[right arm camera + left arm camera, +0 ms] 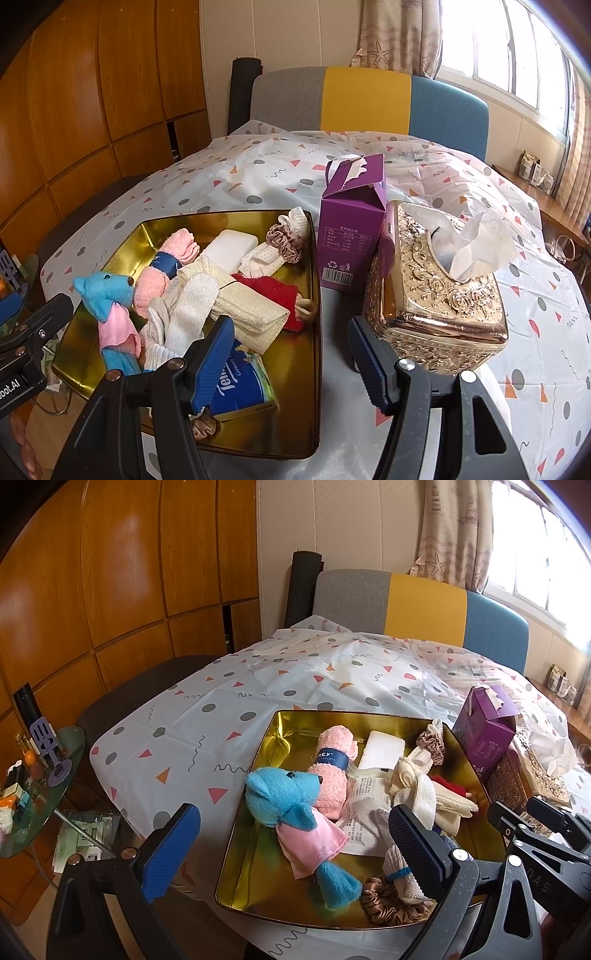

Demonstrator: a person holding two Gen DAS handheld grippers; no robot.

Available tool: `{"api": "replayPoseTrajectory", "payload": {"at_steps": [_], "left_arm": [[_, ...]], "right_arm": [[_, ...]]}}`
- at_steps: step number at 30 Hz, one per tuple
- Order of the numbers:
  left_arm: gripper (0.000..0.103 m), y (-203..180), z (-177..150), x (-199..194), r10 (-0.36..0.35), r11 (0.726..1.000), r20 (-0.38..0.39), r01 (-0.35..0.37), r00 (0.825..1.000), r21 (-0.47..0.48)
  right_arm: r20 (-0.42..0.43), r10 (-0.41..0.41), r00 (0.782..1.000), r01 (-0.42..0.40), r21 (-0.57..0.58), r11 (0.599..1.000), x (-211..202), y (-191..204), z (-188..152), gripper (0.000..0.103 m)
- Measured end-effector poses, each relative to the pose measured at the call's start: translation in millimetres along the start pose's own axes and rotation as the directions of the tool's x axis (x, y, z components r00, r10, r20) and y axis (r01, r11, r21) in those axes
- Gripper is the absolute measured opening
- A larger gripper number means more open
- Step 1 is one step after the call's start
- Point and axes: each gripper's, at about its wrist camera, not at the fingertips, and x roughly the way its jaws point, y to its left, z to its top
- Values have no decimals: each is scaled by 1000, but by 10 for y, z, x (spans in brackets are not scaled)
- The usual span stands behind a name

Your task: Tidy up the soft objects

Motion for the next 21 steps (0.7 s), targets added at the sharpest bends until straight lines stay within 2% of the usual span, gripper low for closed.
{"api": "replayPoseTrajectory", "payload": {"at_steps": [10,13,21], "left_arm": [[103,1,5,33,-2,1000,-21,2,1000,-10],[103,37,-4,50,-31,999,-30,30,999,-35],[101,15,-35,23,-22,1000,5,22,1000,-13]], "right_arm": [[4,-5,1000,5,-3,1000,-2,-7,1,65],[0,-7,1000,7,-6,1000,5,-6,-7,65],[-14,-8,1000,8,-9,1000,51,2,-34,65]]}}
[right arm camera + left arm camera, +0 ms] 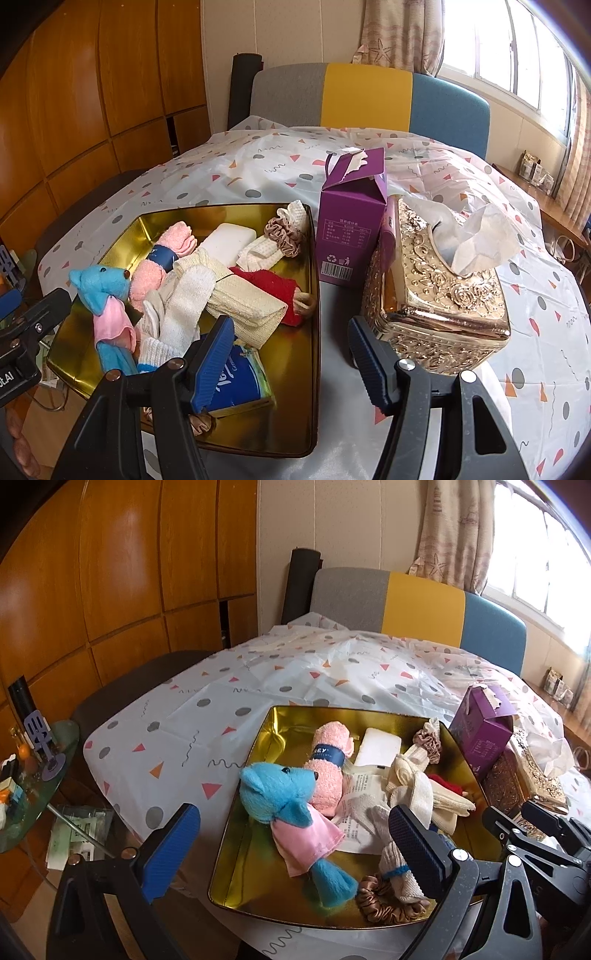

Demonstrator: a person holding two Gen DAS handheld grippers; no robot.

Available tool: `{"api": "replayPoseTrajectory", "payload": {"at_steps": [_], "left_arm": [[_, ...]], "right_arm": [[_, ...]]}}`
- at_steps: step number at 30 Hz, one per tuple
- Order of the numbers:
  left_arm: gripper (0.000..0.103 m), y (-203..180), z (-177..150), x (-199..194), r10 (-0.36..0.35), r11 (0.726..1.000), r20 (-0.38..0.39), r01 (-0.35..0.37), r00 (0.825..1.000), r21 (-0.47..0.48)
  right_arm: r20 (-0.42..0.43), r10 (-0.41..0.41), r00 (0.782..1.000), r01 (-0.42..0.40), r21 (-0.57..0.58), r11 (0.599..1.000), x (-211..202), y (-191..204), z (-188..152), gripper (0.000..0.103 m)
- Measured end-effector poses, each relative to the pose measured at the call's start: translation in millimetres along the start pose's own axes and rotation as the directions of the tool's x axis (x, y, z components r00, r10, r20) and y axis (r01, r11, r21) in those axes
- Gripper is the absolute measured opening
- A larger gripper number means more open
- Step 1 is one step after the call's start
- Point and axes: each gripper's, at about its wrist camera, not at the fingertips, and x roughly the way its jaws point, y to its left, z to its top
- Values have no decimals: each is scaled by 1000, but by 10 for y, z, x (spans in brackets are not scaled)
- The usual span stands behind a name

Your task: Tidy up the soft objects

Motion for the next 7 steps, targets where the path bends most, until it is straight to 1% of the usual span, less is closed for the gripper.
{"api": "replayPoseTrajectory", "payload": {"at_steps": [3,7], "left_arm": [[98,-5,7,-14,10,1000,12,-10,1000,12],[100,-3,30,-30,17,1000,17,-17,1000,15]], "right_arm": [[1,-7,1000,7,-8,1000,9,13,-21,65],[28,-17,999,17,-12,1000,-44,8,-22,65]]}}
